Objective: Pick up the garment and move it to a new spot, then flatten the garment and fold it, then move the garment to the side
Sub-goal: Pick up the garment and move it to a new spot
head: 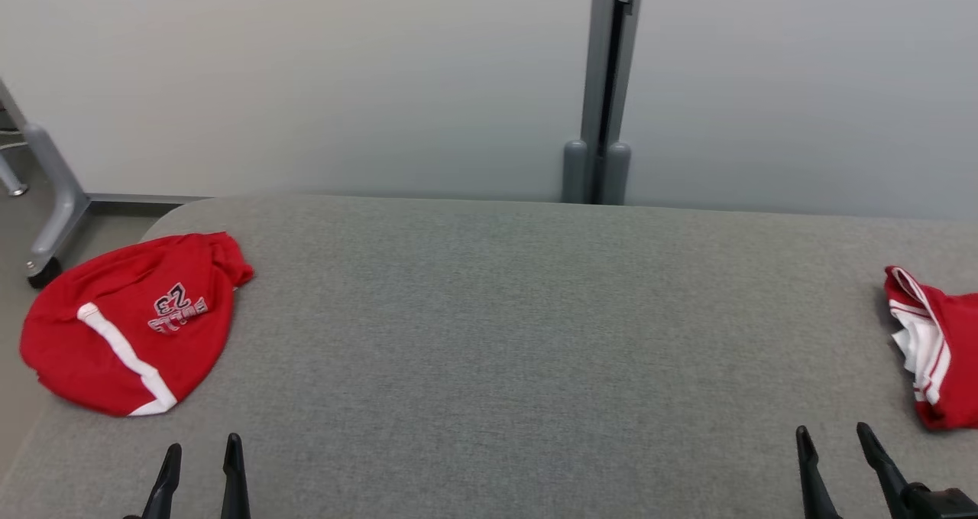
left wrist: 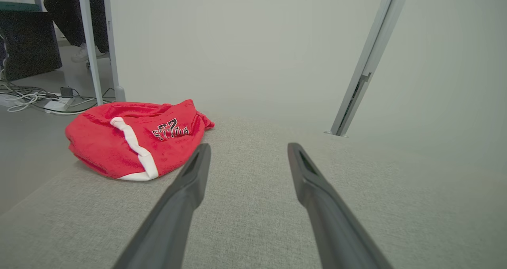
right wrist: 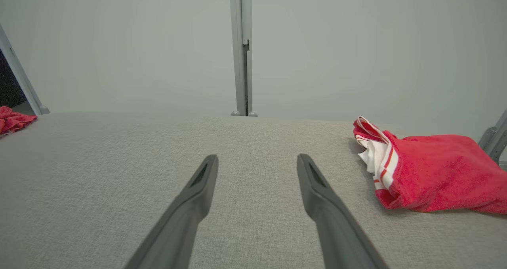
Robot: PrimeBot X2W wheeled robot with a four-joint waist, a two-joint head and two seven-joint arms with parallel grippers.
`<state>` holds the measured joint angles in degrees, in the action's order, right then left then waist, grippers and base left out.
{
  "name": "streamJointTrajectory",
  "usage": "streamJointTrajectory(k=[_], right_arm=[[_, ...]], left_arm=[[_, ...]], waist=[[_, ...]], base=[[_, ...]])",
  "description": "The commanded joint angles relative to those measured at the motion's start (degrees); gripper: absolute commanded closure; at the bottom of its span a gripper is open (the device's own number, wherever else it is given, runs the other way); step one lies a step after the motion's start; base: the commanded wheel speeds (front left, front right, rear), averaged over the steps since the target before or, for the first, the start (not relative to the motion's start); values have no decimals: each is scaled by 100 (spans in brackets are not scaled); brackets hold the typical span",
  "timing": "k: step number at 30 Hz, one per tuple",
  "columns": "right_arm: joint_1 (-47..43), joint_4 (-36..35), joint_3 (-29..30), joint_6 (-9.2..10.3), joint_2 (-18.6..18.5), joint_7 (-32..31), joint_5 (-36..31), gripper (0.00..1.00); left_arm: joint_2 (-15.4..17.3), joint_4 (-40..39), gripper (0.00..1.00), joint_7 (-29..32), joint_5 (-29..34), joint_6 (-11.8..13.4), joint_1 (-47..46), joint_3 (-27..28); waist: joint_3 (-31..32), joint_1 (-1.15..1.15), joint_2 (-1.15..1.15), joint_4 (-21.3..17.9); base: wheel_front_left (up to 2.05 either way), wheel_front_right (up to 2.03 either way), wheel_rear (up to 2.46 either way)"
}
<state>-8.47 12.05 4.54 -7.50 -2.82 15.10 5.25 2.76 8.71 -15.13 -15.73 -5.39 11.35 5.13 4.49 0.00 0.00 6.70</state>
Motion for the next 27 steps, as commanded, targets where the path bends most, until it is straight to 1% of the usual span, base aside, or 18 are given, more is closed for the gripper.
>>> streamJointTrajectory(k=[1, 4, 8, 11, 14, 16, 19, 21, 23, 25, 27], right_arm=[[-15, -10, -25, 1, -21, 7, 42, 0], [37, 30, -252, 1, -21, 7, 186, 0], [183, 50, -481, 2, -25, 7, 185, 0], [239, 56, -516, 1, -24, 7, 244, 0], [281, 37, -528, 1, -25, 6, 241, 0], [288, 12, -488, 1, -26, 6, 207, 0], [354, -25, -474, 1, -24, 6, 101, 0], [524, -80, -519, 1, -25, 6, -83, 0], [746, -132, -546, 1, -85, 6, -199, 0], [933, -165, -518, 2, -183, 4, -267, 0], [1096, -221, -481, 2, -265, 4, -301, 0]], left_arm=[[26, -5, 0, -1, 4, 30, 56, 27], [25, -37, 0, 0, -26, 62, 148, 100], [23, -81, 0, -1, -33, 88, 228, 128], [24, -120, 0, -1, -16, 79, 214, 129], [24, -182, 0, -1, -46, 87, 121, 157], [24, -197, 0, -1, -8, 49, 11, 150], [23, -103, 0, -1, -32, -12, -262, 170], [23, 63, 0, -1, -92, -29, -530, 159], [34, 386, 0, -1, -69, -36, -927, 159], [81, 780, 0, 39, -183, -48, -1393, 183], [193, 1161, 0, 162, -175, -12, -1822, 183]], waist=[[77, 0, 0, 311], [122, 0, 0, 603], [127, 0, 0, 835], [104, 0, 0, 909], [24, 0, 0, 914], [-69, 0, 0, 906], [-320, 0, 0, 872], [-702, 0, 0, 790], [-1078, 0, 0, 707], [-1412, 0, 0, 640], [-1679, 0, 0, 599]], base=[[0, 0, 0], [0, 0, 0], [0, 0, 0], [0, 0, 0], [0, 0, 0], [0, 0, 0], [0, 0, 0], [0, 0, 0], [0, 0, 0], [0, 0, 0], [0, 0, 0]])
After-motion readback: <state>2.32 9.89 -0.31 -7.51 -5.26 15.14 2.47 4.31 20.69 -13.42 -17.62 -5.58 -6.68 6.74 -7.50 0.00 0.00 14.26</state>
